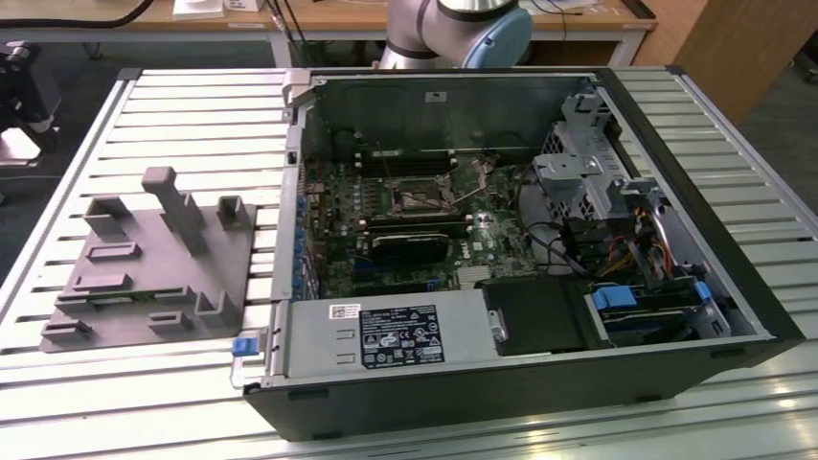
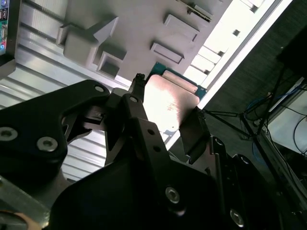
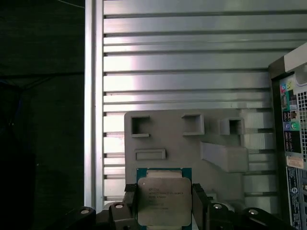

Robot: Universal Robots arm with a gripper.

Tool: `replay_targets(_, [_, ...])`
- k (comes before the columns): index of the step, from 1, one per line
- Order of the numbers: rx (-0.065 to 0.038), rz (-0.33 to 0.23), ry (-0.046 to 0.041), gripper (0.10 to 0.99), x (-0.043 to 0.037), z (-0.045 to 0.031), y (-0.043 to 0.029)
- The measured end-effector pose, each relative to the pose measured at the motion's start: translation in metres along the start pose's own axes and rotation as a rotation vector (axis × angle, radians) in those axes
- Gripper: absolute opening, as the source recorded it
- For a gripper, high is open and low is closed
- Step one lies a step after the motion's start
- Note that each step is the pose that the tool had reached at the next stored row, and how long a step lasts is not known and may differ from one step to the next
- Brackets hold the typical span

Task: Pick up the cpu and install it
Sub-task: 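Pick up the cpu and move it towards the insertion slot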

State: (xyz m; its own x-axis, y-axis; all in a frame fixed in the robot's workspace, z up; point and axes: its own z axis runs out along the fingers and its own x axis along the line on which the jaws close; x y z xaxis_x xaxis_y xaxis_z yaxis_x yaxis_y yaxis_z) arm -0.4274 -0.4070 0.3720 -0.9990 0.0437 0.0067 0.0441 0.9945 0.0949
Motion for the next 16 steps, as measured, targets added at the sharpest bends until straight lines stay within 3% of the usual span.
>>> replay_targets(16, [0.0, 0.0, 0.0002, 0.541, -0.0334, -0.003, 0.0017])
